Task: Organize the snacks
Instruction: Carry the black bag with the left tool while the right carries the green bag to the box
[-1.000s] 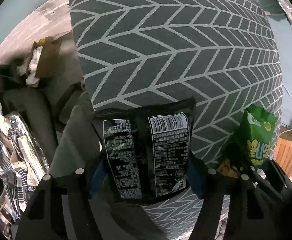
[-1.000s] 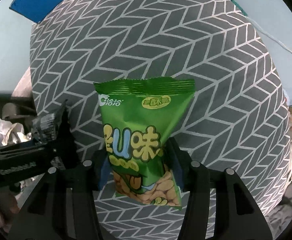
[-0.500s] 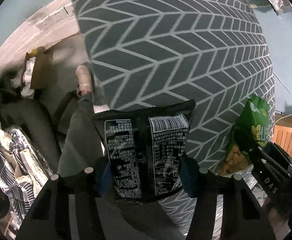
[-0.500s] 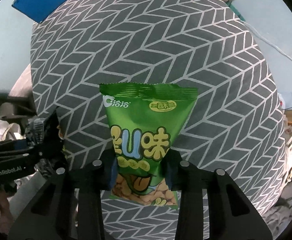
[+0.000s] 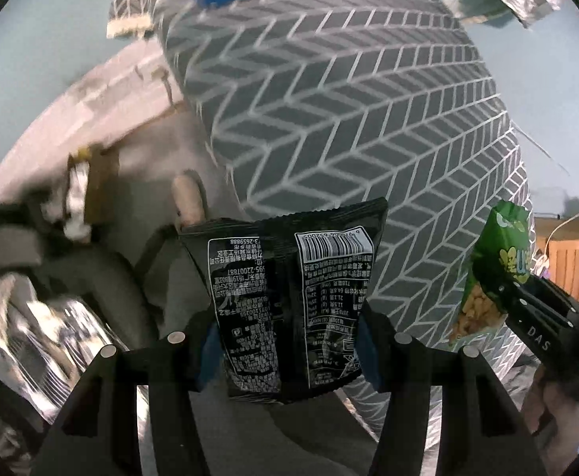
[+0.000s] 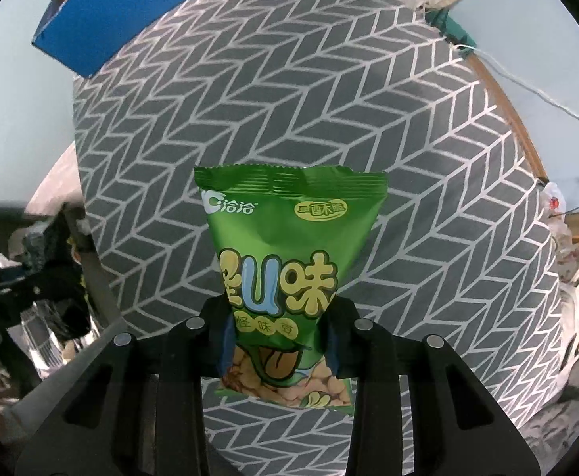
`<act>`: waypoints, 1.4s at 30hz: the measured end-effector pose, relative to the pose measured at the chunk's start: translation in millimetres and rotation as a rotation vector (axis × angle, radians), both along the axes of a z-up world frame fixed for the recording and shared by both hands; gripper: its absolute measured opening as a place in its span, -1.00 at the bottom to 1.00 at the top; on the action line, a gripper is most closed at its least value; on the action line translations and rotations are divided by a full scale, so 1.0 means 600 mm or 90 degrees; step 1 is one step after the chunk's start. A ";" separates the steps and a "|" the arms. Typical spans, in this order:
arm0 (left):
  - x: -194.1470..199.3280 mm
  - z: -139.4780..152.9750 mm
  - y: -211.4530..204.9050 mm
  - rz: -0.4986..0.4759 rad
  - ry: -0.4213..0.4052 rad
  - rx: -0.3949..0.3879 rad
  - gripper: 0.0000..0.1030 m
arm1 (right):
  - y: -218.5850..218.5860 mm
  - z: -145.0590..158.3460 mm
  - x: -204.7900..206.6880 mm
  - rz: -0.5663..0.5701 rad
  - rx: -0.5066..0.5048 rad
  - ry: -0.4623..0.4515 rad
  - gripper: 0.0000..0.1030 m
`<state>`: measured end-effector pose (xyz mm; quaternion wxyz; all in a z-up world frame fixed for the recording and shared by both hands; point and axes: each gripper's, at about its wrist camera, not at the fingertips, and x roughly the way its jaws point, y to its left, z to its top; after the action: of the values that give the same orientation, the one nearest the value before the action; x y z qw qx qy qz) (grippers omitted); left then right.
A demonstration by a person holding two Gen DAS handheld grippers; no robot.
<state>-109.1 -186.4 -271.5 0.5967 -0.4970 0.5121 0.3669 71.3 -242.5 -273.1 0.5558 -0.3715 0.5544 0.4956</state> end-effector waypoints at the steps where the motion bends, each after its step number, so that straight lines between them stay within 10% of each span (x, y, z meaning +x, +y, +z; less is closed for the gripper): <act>1: 0.003 0.008 0.006 -0.010 0.001 0.013 0.12 | 0.004 0.006 -0.001 -0.004 0.004 -0.002 -0.37; 42: 0.128 0.232 0.334 -0.272 -0.049 0.227 0.12 | 0.319 0.208 0.032 -0.105 0.135 -0.037 -0.37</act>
<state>-32.6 14.1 -132.4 0.7575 -0.2789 0.5096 0.2979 90.6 -51.2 -148.4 0.6467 -0.2780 0.5112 0.4931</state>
